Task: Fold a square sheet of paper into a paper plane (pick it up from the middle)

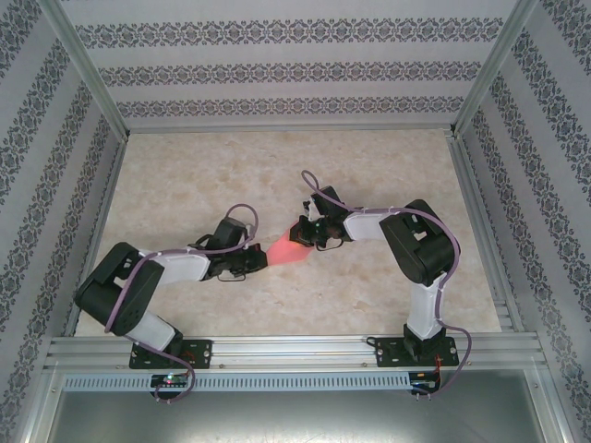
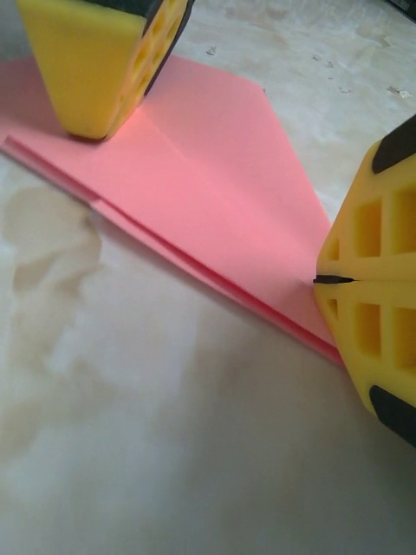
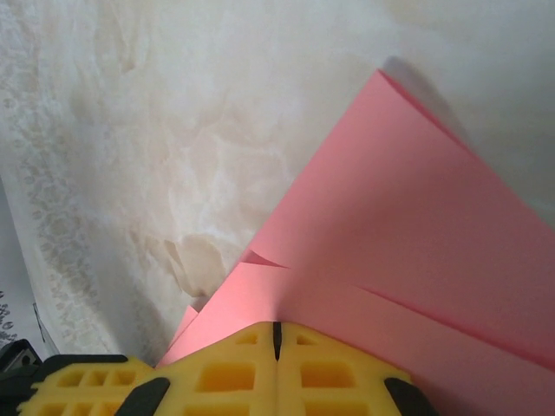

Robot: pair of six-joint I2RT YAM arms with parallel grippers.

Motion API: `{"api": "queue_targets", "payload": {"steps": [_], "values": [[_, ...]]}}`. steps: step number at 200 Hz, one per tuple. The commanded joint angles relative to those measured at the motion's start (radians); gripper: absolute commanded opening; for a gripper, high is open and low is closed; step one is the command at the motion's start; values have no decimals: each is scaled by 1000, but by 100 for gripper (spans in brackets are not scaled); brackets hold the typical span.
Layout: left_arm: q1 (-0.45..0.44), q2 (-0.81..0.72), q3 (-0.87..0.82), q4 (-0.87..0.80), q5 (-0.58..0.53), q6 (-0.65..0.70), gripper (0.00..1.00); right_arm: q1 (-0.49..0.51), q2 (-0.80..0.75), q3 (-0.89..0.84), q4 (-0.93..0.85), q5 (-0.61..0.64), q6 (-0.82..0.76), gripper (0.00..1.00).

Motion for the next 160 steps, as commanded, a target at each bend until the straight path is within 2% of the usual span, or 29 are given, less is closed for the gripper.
{"api": "queue_targets", "payload": {"steps": [1, 33, 61, 81, 127, 160], "values": [[39, -28, -67, -199, -9, -10, 0, -42, 66, -30, -150, 138, -31, 4], [37, -138, -8, -101, 79, -44, 0, -41, 65, -32, -155, 142, -31, 4], [7, -176, 35, -26, 30, -109, 0, -40, 59, -40, -145, 147, -24, 4], [-23, -118, 72, 7, -32, -138, 0, -40, 61, -44, -127, 133, -17, 4], [-62, 78, 99, 236, -63, -276, 0, -40, 27, -70, -38, 79, -6, 5], [-93, 161, 96, 293, -119, -335, 0, -40, 19, -77, -28, 73, -3, 5]]}}
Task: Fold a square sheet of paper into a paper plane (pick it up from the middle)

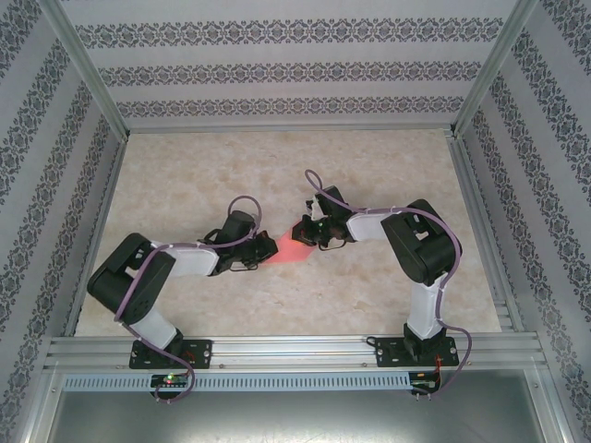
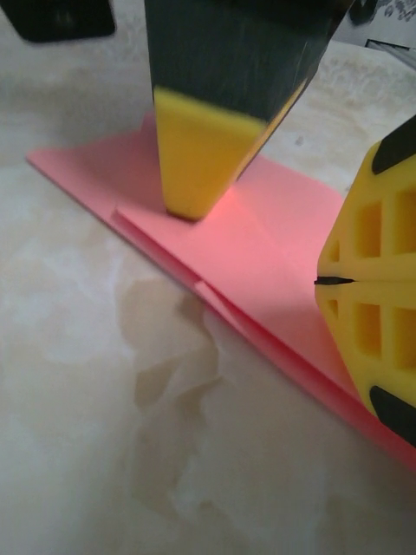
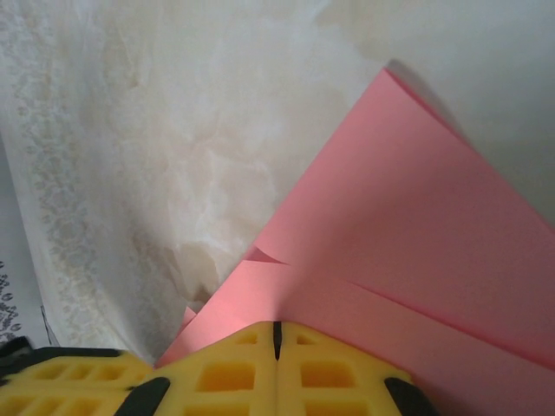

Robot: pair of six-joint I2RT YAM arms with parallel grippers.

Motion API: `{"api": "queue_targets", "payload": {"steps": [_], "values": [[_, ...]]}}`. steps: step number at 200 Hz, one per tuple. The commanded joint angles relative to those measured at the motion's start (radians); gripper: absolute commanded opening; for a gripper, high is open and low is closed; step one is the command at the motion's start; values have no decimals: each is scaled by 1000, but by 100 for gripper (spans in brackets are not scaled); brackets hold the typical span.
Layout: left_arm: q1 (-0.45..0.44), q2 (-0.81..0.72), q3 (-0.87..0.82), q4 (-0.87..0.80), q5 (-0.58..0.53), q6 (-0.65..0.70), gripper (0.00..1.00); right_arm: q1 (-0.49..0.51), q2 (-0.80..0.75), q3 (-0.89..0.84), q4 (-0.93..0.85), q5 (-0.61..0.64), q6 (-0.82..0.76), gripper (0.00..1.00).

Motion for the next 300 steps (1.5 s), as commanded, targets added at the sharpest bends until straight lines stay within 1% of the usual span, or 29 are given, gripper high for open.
{"api": "queue_targets", "payload": {"steps": [1, 33, 57, 95, 110, 129, 167, 194, 215, 222, 240, 254, 262, 268, 274, 284, 293, 300], "values": [[-24, 34, 5, 113, -65, -87, 0, -21, 24, -46, -82, 87, -3, 5], [-25, 22, -59, 113, -160, -121, 0, -19, 27, -55, -84, 92, -2, 5], [-24, 7, -103, 110, -198, -160, 0, -20, 32, -55, -103, 107, -5, 5], [-23, -61, -185, 52, -279, -248, 0, -25, 39, -58, -155, 155, -32, 5], [-23, -94, -207, -1, -317, -276, 0, -30, 44, -63, -160, 160, -35, 5], [-23, -128, -234, -54, -345, -310, 0, -35, 50, -68, -159, 161, -36, 4], [-23, -172, -289, -95, -355, -359, 0, -40, 50, -66, -162, 160, -40, 5], [-22, -246, -312, -168, -379, -365, 0, -40, 50, -64, -160, 158, -41, 5], [-22, -315, -275, -247, -399, -307, 0, -40, 43, -55, -147, 137, -41, 6], [-21, -336, -253, -272, -401, -279, 3, -40, 36, -49, -140, 117, -41, 7], [-12, -352, -169, -332, -393, -173, 18, -40, -2, -25, -110, 66, -35, 15], [0, -342, -107, -361, -371, -86, 32, -38, -49, 2, -101, 37, -33, 21], [12, -328, -68, -387, -354, -36, 38, -39, -80, 16, -112, 37, -28, 24], [19, -317, -38, -403, -344, 1, 47, -40, -109, 21, -118, 45, -23, 25], [25, -304, -13, -414, -330, 43, 54, -40, -137, 19, -121, 57, -17, 29], [37, -280, 36, -453, -313, 97, 63, -42, -190, 14, -142, 96, -10, 37], [47, -253, 81, -488, -294, 139, 73, -45, -228, 12, -185, 145, -1, 42], [57, -228, 112, -505, -271, 172, 78, -49, -256, 7, -216, 177, 2, 44]]}}
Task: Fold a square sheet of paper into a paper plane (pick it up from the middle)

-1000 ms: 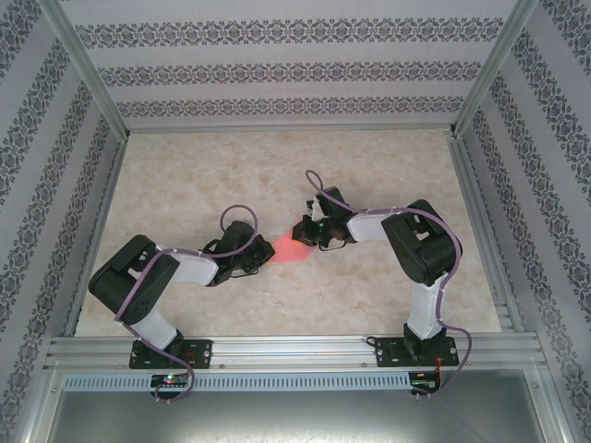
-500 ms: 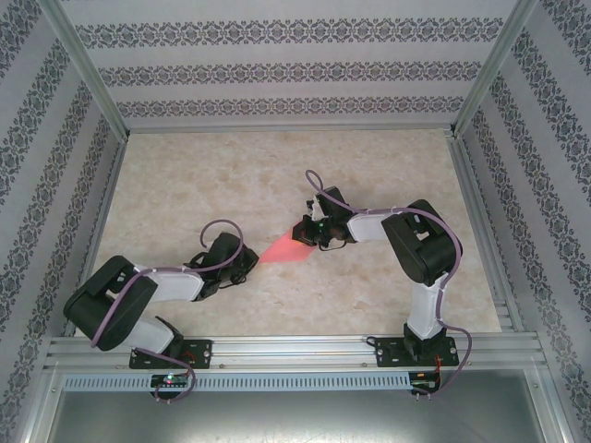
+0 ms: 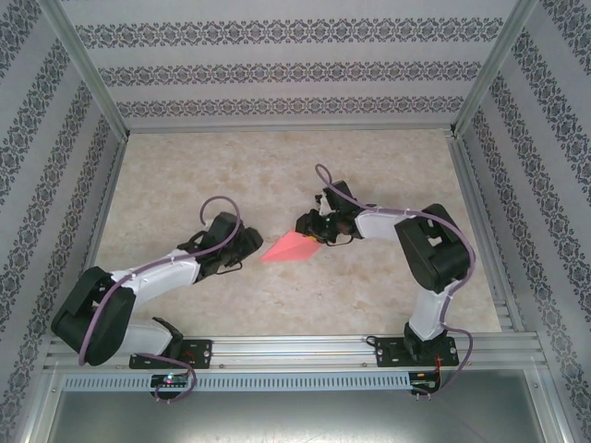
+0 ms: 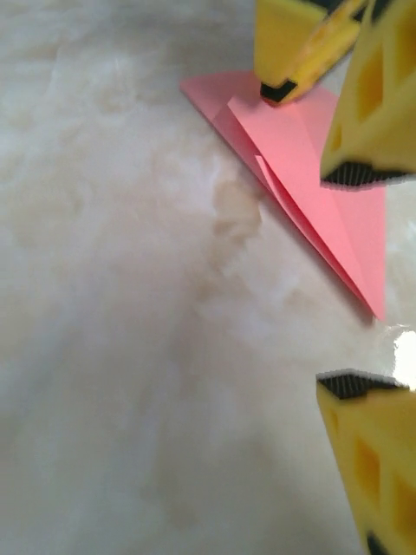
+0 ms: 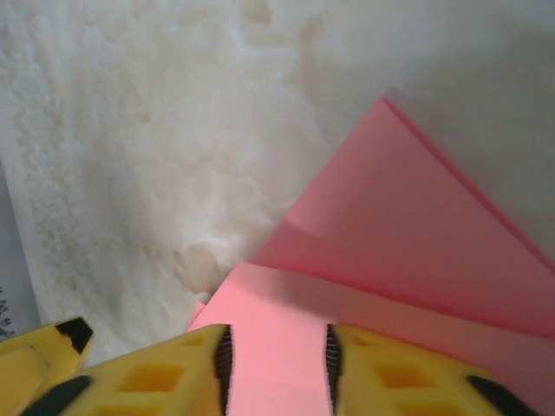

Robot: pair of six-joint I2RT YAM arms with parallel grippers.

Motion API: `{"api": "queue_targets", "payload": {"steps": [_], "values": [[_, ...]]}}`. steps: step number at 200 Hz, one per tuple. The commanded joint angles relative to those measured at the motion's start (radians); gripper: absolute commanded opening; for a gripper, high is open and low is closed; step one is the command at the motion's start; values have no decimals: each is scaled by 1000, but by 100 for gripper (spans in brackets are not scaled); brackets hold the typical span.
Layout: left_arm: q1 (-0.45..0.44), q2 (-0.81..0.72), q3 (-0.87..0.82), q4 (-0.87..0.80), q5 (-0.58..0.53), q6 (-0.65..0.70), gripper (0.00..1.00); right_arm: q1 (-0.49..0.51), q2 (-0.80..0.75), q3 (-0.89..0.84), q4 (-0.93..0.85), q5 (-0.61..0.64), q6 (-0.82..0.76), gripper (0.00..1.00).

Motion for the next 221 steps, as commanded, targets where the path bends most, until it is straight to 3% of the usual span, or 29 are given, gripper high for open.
{"api": "queue_targets", "payload": {"steps": [1, 35, 75, 90, 124, 184, 221], "values": [[33, 64, 101, -140, 60, 199, 79, -12, -129, 8, -102, 119, 4, 44], [69, 164, 214, -161, 147, 321, 100, -18, -235, -51, -191, 271, 96, 60], [85, 227, 291, -134, 303, 446, 100, -5, -258, -116, -140, 308, 239, 63], [84, 270, 347, -162, 405, 541, 97, 7, -235, -111, -118, 295, 255, 63], [85, 403, 475, -212, 570, 679, 79, 19, -198, -96, -93, 271, 267, 63], [87, 587, 650, -333, 657, 816, 55, -18, -190, -99, -97, 258, 253, 63], [98, 662, 721, -393, 634, 844, 55, -35, -193, -106, -95, 244, 243, 63]]}}
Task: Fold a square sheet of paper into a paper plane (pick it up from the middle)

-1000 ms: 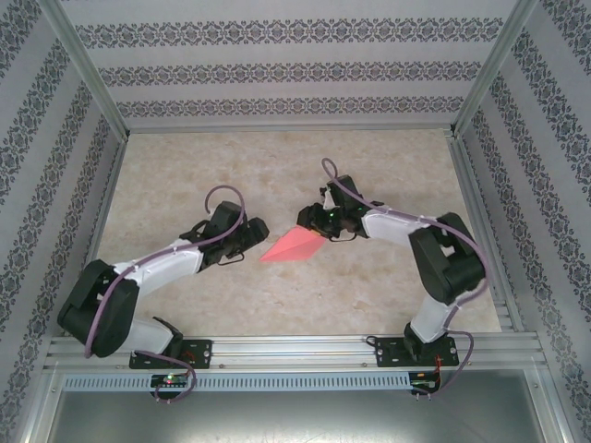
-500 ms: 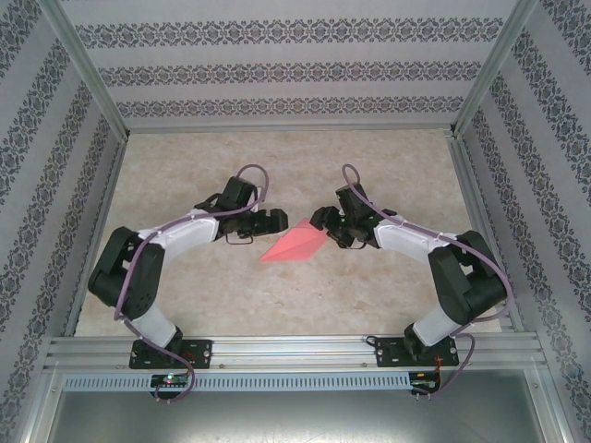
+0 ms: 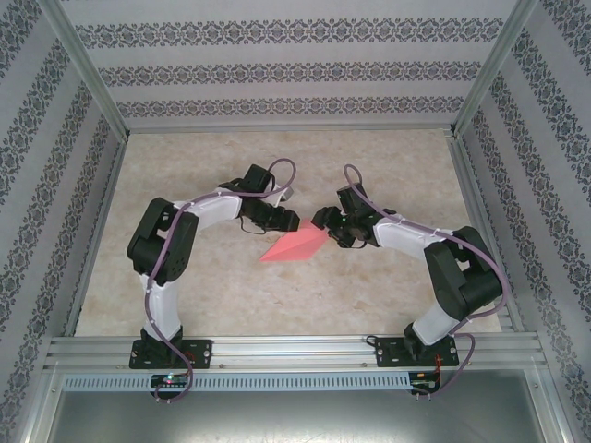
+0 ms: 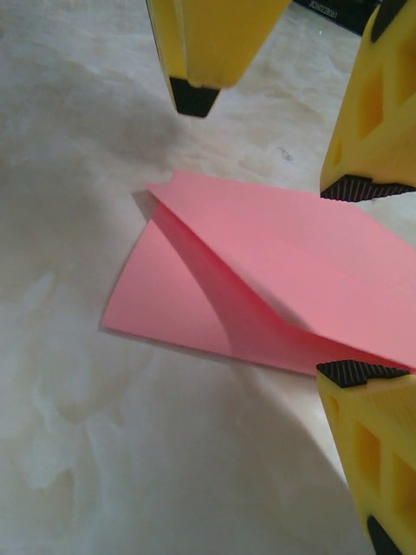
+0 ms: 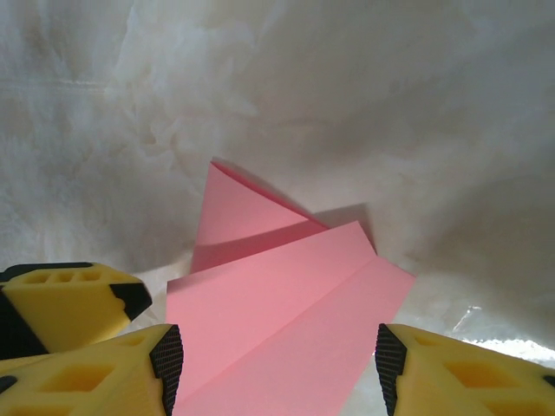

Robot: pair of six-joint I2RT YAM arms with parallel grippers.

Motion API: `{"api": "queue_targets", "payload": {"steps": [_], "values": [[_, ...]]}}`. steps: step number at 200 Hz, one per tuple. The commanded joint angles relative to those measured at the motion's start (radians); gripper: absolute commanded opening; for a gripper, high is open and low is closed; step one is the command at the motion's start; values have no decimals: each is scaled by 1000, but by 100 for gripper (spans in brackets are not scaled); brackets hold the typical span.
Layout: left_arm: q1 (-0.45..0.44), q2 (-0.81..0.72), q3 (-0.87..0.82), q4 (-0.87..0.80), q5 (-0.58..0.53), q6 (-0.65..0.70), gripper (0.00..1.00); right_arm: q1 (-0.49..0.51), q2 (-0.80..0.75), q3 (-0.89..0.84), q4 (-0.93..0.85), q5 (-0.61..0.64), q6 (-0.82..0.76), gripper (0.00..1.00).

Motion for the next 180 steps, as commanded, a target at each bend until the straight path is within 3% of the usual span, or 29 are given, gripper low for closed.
{"api": "queue_targets", "payload": {"steps": [1, 25, 53, 96, 127, 158, 180], "values": [[22, 33, 46, -83, 24, 66, 55, -14, 8, 3, 10, -19, -1, 63], [24, 55, 63, -94, 53, 77, 52, -23, 7, 2, 12, -27, -6, 62], [25, 81, 73, -101, 86, 79, 40, -27, 6, 4, 13, -33, -11, 62], [24, 88, 72, -79, 99, 83, 31, -31, 0, -4, 17, -38, -14, 62], [24, 86, 63, -56, 93, 87, 18, -33, -12, -12, 31, -46, -15, 62], [28, 20, 24, 14, 86, 45, 8, -45, -30, -53, 157, -115, -21, 62], [48, -57, -32, 121, 90, -77, 5, -54, -36, -83, 302, -191, -31, 62]]}}
